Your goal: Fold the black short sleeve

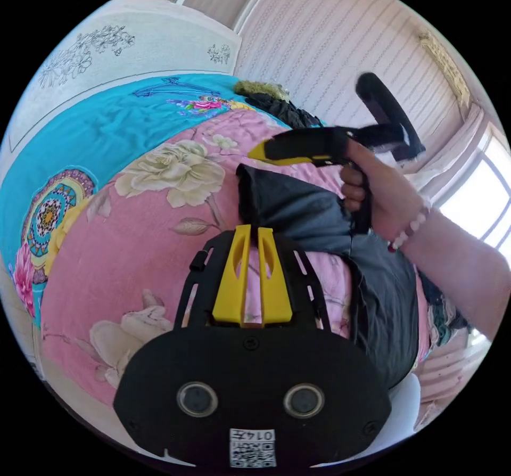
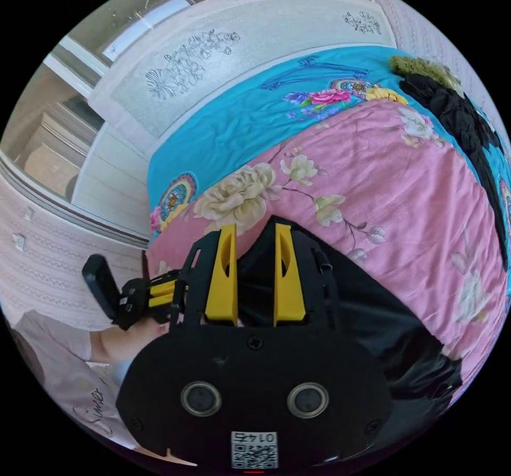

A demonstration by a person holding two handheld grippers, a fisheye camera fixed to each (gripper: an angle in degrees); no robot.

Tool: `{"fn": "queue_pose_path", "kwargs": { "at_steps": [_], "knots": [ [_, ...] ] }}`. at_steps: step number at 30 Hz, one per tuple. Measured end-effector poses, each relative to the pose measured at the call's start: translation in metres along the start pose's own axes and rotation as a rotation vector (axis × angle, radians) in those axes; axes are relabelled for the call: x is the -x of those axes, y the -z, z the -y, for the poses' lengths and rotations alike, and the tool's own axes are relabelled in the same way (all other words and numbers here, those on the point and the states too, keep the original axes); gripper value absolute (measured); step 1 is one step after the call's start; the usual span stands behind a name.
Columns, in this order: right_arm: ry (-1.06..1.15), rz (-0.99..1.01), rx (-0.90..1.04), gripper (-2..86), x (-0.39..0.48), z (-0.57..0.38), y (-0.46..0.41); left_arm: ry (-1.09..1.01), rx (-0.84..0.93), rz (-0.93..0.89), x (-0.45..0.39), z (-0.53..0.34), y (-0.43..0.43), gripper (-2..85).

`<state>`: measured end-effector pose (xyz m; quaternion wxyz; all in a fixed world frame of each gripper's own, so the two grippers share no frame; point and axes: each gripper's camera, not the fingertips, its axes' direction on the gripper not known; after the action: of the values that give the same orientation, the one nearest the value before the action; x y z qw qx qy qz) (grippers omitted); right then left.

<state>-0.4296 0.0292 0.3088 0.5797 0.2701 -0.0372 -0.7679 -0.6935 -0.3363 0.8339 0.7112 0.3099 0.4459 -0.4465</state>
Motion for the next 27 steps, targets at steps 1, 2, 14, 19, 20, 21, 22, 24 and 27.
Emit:
{"fn": "queue_pose_path", "kwargs": {
  "at_steps": [1, 2, 14, 19, 20, 21, 22, 24, 27],
  "knots": [
    [-0.001, 0.026, -0.037, 10.1, 0.000, -0.010, 0.011, 0.011, -0.025, 0.017, 0.001, -0.003, 0.004, -0.7],
    [-0.004, 0.064, -0.104, 9.6, -0.001, -0.035, 0.032, 0.024, -0.080, 0.078, 0.001, -0.008, 0.013, -0.9],
    [-0.663, -0.307, -0.359, 7.3, -0.091, -0.402, 0.293, -0.346, -0.118, -0.120, -0.170, -0.065, -0.001, 1.7],
    [-0.822, -0.378, -0.421, 7.7, -0.112, -0.498, 0.363, -0.693, -0.018, -0.363, -0.350, -0.095, -0.070, 6.2],
    [-0.847, -0.384, -0.431, 7.7, -0.116, -0.512, 0.375, -0.776, 0.015, -0.373, -0.398, -0.105, -0.093, 6.4],
    [-0.855, -0.381, -0.448, 7.7, -0.120, -0.523, 0.385, -0.847, 0.040, -0.377, -0.445, -0.115, -0.118, 6.3],
    [-0.854, -0.379, -0.457, 7.7, -0.121, -0.528, 0.390, -0.879, 0.054, -0.377, -0.467, -0.120, -0.132, 6.3],
    [-0.824, -0.399, -0.474, 7.7, -0.129, -0.536, 0.412, -0.973, 0.112, -0.362, -0.550, -0.135, -0.188, 6.2],
    [-0.756, -0.475, -0.426, 8.0, -0.146, -0.526, 0.441, -1.044, 0.172, -0.316, -0.635, -0.151, -0.256, 6.6]
  ]
}}
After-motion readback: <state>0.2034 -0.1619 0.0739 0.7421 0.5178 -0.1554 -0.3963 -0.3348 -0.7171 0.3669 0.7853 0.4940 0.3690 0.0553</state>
